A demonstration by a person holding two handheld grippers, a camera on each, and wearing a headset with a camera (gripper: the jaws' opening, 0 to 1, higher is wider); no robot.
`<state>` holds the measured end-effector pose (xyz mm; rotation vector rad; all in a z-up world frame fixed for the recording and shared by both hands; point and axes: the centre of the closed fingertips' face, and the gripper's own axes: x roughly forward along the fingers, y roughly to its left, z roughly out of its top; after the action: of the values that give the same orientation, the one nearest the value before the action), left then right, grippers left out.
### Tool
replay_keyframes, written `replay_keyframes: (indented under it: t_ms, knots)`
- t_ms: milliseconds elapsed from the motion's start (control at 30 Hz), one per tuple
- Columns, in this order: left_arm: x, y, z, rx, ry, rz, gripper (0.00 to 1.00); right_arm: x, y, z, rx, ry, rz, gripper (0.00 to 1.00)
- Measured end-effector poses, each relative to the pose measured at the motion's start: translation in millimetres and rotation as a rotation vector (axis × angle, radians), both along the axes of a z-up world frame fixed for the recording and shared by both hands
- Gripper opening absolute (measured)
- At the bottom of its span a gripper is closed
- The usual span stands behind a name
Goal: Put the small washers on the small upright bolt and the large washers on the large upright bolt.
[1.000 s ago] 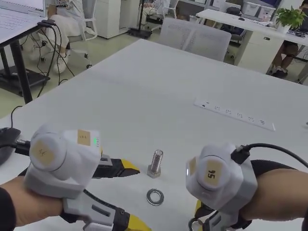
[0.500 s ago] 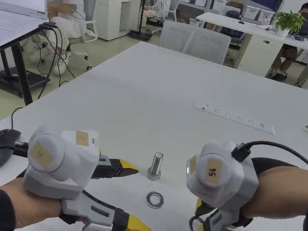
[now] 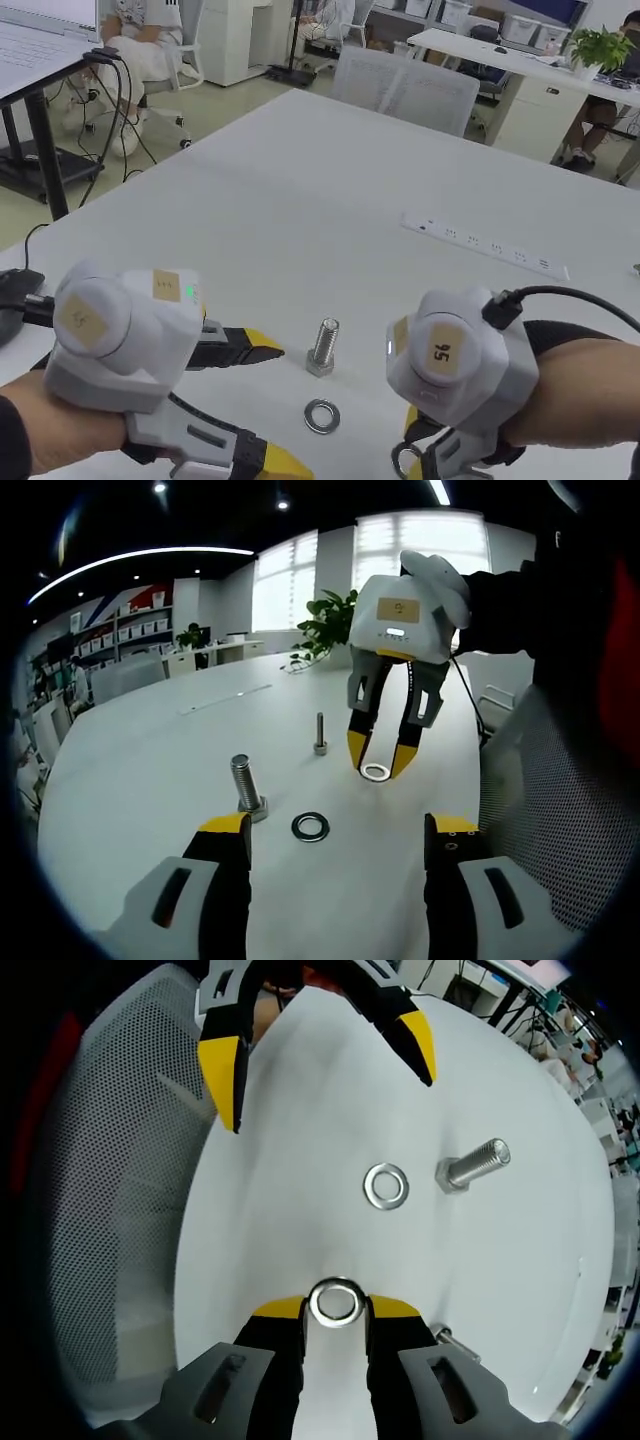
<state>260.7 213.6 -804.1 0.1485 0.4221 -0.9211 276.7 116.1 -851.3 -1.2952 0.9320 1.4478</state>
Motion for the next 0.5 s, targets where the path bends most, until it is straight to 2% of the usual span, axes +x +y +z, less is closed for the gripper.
replay_keyframes:
  t_ms: [500]
  knots:
    - [4.2,7.8,3.2,-0.015,-0.013,0.044,0.71,7.8,7.4,10.8,0.011,-0.026,0.018,0.24]
